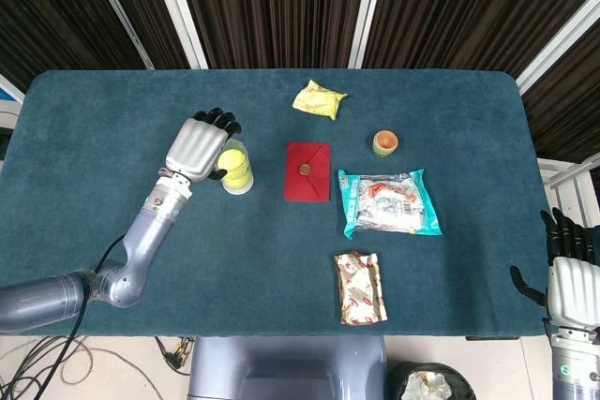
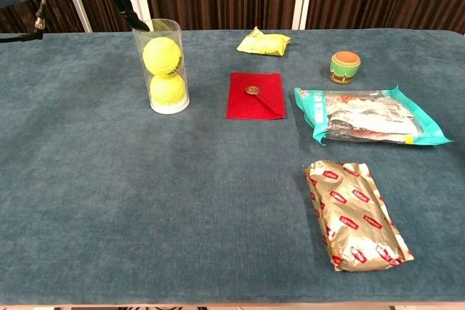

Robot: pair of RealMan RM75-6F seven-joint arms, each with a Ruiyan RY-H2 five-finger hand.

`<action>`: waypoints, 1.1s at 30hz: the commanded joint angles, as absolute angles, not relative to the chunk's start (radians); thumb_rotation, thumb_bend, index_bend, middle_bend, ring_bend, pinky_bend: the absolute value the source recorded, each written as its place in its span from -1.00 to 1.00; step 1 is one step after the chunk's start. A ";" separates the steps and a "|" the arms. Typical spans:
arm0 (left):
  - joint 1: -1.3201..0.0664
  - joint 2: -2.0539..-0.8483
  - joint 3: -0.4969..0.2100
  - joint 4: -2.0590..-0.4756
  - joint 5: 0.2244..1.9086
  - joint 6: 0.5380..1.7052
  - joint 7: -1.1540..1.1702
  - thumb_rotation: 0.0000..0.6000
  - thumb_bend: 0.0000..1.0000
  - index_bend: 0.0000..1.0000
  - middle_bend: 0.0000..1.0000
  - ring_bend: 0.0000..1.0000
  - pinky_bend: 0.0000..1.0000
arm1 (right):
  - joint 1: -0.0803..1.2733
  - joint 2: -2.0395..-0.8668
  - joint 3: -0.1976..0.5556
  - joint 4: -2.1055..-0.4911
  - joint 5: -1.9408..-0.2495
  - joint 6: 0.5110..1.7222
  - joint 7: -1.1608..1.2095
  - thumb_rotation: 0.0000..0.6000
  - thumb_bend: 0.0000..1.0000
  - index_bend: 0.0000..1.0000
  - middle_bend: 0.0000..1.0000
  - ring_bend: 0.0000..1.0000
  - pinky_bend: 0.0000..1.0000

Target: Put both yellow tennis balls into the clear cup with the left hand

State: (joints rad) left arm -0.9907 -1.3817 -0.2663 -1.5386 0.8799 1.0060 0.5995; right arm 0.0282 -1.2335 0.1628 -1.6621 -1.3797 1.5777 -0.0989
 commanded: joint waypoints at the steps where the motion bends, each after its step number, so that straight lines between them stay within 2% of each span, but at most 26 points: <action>1: -0.953 -1.301 -0.286 -1.650 0.935 1.072 0.563 1.00 -0.84 -0.39 -0.57 -0.68 -0.45 | 0.027 -1.230 0.164 -1.664 -1.377 1.577 -0.093 1.00 -0.33 -1.00 -1.00 -0.90 -0.85; 5: -0.877 -1.192 -0.248 -1.751 1.040 1.150 0.546 1.00 -0.84 -0.44 -0.61 -0.70 -0.45 | 0.025 -1.225 0.166 -1.667 -1.374 1.578 -0.088 1.00 -0.33 -1.00 -1.00 -0.90 -0.85; 9: -0.784 -1.082 -0.189 -1.853 1.045 1.183 0.530 1.00 -0.84 -0.57 -0.75 -0.79 -0.48 | 0.024 -1.224 0.164 -1.671 -1.379 1.581 -0.089 1.00 -0.33 -1.00 -1.00 -0.90 -0.85; 12: -0.708 -1.042 -0.138 -1.885 1.081 1.220 0.486 1.00 -0.84 -0.62 -0.81 -0.82 -0.49 | 0.025 -1.227 0.161 -1.672 -1.384 1.579 -0.093 1.00 -0.33 -1.00 -1.00 -0.90 -0.85; 18: -0.566 -1.050 -0.010 -1.806 1.238 1.283 0.375 1.00 -0.84 -0.68 -0.92 -0.96 -0.65 | 0.028 -1.231 0.152 -1.671 -1.397 1.575 -0.098 1.00 -0.33 -1.00 -1.00 -0.90 -0.85; 25: -0.442 -1.142 0.054 -1.626 1.406 1.418 0.230 1.00 -0.84 -0.68 -0.94 -0.98 -0.71 | 0.031 -1.226 0.142 -1.657 -1.433 1.578 -0.078 1.00 -0.33 -1.00 -1.00 -0.90 -0.85; 33: -0.374 -1.201 0.078 -1.487 1.497 1.480 0.133 1.00 -0.84 -0.68 -0.94 -1.00 -0.74 | 0.040 -1.213 0.120 -1.628 -1.499 1.579 -0.033 1.00 -0.33 -1.00 -1.00 -0.90 -0.85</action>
